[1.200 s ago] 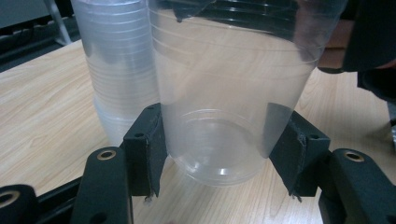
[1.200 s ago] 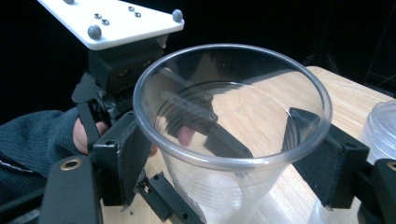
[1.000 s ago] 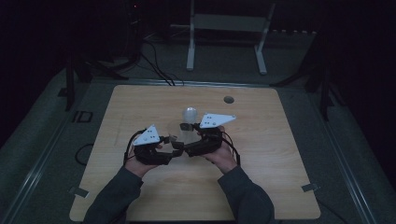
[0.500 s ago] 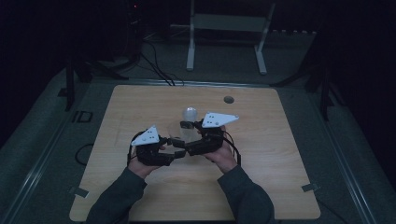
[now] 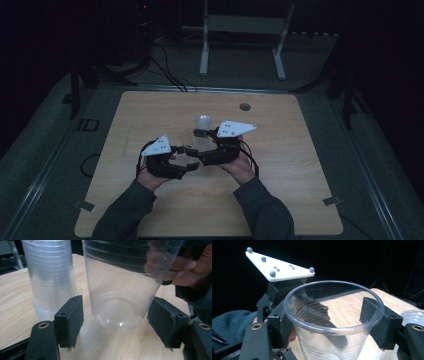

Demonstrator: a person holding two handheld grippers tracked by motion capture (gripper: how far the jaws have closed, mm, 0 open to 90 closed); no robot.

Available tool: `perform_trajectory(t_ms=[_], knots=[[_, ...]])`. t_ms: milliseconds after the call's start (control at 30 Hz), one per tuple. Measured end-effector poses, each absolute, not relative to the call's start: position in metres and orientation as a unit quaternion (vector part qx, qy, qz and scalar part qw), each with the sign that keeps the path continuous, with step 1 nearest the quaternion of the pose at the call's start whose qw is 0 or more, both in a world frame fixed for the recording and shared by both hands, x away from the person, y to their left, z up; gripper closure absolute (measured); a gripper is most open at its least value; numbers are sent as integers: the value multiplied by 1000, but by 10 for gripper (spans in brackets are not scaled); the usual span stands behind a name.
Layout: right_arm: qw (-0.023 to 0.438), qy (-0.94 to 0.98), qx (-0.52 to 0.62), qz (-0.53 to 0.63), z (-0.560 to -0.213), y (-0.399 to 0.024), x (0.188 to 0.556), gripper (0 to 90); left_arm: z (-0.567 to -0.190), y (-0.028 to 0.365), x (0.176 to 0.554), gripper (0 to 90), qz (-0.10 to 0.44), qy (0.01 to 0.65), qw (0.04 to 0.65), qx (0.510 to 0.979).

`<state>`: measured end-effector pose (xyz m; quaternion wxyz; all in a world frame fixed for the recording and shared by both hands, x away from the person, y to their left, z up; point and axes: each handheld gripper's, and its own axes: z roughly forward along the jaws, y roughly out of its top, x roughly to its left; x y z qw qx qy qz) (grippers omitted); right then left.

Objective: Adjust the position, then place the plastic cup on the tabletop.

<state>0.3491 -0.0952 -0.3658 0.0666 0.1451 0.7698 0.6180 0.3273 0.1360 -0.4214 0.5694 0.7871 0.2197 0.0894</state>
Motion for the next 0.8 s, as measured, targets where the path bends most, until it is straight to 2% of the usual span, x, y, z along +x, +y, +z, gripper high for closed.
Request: perform_trajectory(t_ms=[800], knots=[[116,767,170,607,-365,-113,350,288,-419,149,328,288,113,237,572,777]])
